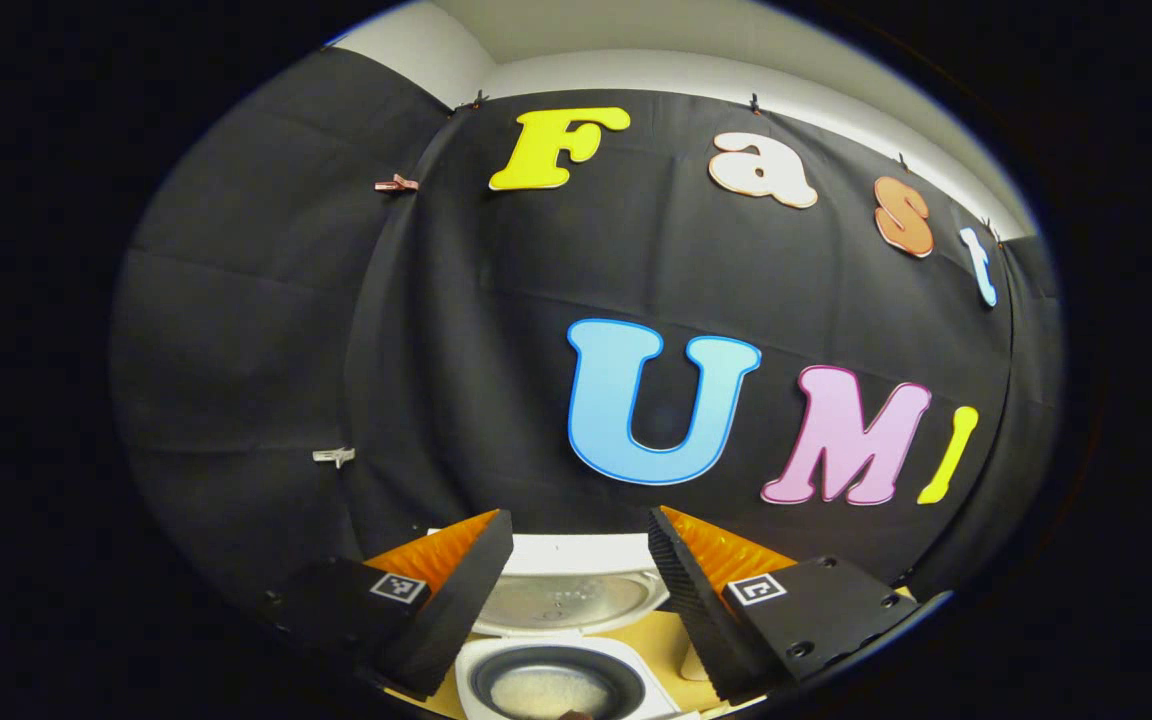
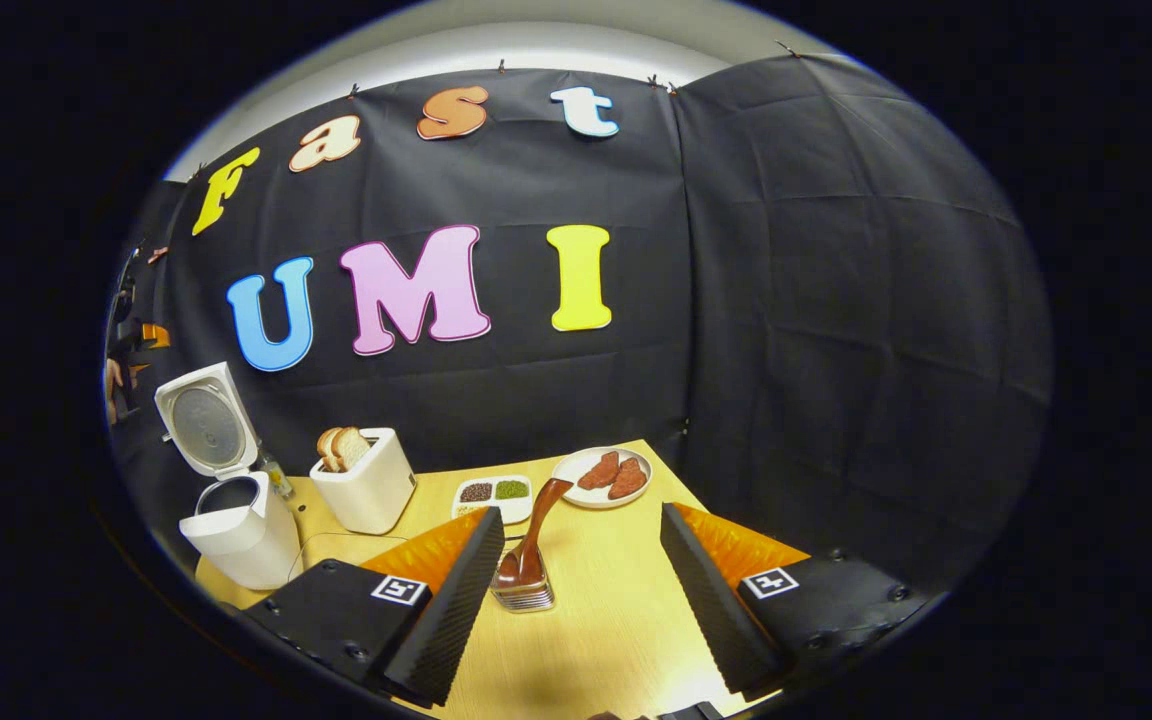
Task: Close the left gripper, press the button to open the rice cooker; take a wooden spoon from the chopstick holder with the right hand, scoop a spoonful of rice and pour it into the rice cooker, then put the wooden spoon back into the chopstick holder.
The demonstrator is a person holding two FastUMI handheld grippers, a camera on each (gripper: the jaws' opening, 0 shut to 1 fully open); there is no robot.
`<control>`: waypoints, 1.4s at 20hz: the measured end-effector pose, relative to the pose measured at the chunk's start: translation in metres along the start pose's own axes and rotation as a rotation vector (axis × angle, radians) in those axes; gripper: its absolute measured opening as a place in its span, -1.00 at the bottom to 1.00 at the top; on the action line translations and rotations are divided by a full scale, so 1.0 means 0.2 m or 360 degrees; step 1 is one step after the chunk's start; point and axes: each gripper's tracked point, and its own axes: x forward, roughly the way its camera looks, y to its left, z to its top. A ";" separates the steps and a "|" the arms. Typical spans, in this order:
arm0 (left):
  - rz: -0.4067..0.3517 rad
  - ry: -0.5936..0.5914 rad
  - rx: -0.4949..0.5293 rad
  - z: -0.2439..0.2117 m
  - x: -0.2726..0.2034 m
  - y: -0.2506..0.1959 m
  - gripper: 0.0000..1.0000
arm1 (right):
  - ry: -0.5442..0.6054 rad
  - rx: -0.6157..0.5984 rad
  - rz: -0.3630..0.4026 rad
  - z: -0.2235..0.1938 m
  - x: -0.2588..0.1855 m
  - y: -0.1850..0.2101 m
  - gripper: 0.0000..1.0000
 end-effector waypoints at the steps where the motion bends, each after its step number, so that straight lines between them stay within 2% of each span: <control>1: -0.0007 -0.0012 0.0044 0.00 0.07 0.01 0.87 | 0.0001 -0.0028 -0.0001 0.00 -0.02 0.02 0.97; 3: 0.0003 -0.0009 0.0108 -0.02 0.22 0.04 0.87 | 0.0016 -0.0084 0.0020 -0.03 -0.06 0.09 0.96; 6: -0.0006 0.0024 0.0063 -0.09 0.39 0.03 0.87 | 0.0038 -0.0077 0.0070 -0.05 -0.12 0.22 0.97; 10: 0.0029 0.0169 0.0135 -0.26 0.51 0.04 0.87 | 0.0061 -0.0147 0.0094 -0.11 -0.17 0.26 0.99; 13: 0.0056 0.0219 0.0148 -0.30 0.52 0.04 0.90 | 0.0096 -0.0084 0.0099 -0.14 -0.17 0.28 0.99; 18: 0.0069 0.0377 0.0141 -0.35 0.39 0.00 0.94 | 0.0127 -0.0050 0.0152 -0.17 -0.15 0.34 0.99; 24: 0.0097 0.0618 0.0079 -0.50 0.08 -0.08 0.94 | 0.0107 -0.0017 0.0342 -0.15 -0.13 0.53 0.97; 28: 0.0104 0.0744 0.0034 -0.70 -0.16 -0.13 0.95 | 0.0141 -0.0044 0.0425 -0.20 -0.16 0.58 0.97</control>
